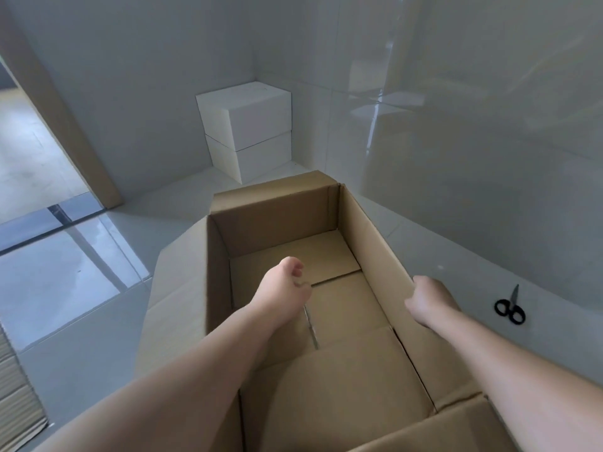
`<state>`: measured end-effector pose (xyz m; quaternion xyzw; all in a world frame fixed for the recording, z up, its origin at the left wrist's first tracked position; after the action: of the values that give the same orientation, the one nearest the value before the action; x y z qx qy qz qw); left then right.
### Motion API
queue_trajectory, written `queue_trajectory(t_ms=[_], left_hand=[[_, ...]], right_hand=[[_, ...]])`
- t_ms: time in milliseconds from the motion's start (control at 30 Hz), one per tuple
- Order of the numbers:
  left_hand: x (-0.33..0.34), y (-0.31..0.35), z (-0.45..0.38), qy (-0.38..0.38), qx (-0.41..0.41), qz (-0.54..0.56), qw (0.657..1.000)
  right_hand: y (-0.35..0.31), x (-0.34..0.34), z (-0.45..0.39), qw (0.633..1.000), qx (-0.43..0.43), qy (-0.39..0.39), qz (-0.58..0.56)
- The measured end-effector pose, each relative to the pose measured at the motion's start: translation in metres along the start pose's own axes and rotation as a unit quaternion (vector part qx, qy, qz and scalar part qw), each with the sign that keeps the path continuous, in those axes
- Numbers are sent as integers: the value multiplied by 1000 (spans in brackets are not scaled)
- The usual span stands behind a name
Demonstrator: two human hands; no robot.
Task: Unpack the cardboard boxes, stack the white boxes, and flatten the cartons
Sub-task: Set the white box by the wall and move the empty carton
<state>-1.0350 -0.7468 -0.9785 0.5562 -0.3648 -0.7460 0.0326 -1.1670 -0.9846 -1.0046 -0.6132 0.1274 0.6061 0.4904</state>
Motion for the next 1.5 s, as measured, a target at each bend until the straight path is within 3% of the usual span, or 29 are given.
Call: queue_trajectory(t_ms=[267,333,467,633,767,833,967,1033,1100,1167,1233,1300,1367,1400,1500], left_hand=[[-8,102,-18,-59,-20,189,980],[-25,146,-23,-89,-25,326,941],[-81,248,-47,-103,26,556,824],[-141,328,-63,-89,69,648,753],[-141,307,-67,-89,77,689,715],[-125,275,-66,-85,57,695,712],[-70,182,-49,-86,41,723,685],[-43,131,-35,-86,28,721,687],[-20,84,-21,-79,-12,722,687],[-5,47,-12,-59,-62,727,682],[0,21,-6,-46,-85,728,679],[-6,1,-1,-34,-95,671,735],[-20,-12,1,-9,-138,535,834],[-29,-17,2,6,-169,469,867],[-67,-20,6,128,-206,355,903]], right_hand=[[-80,-111,34,982,-128,112,81],[-103,-150,43,967,-178,148,109],[-143,-228,63,917,-255,244,184],[-165,-298,74,863,-284,352,226],[-163,-295,62,898,-266,273,218],[-161,-277,56,895,-294,241,234],[-167,-237,56,885,-319,250,230],[-169,-213,55,911,-285,225,195],[-166,-185,56,944,-270,149,118],[-166,-152,61,951,-292,80,70],[-169,-130,68,947,-313,72,18],[-177,-117,74,944,-317,83,-37],[-186,-106,81,940,-329,72,-57],[-190,-101,84,937,-338,62,-61],[-202,-92,102,940,-335,-5,-60]])
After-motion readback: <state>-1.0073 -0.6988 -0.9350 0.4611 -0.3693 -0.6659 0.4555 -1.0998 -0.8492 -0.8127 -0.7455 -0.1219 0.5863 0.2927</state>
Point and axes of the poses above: each hand's wrist, its own z-axis away from the middle knuckle, its own x-axis out of the palm, y = z × x, the point moved 3 cm from there along -z, towards the middle knuckle, and after that the axes turned 14 degrees about -z, right-handed, at the moved point
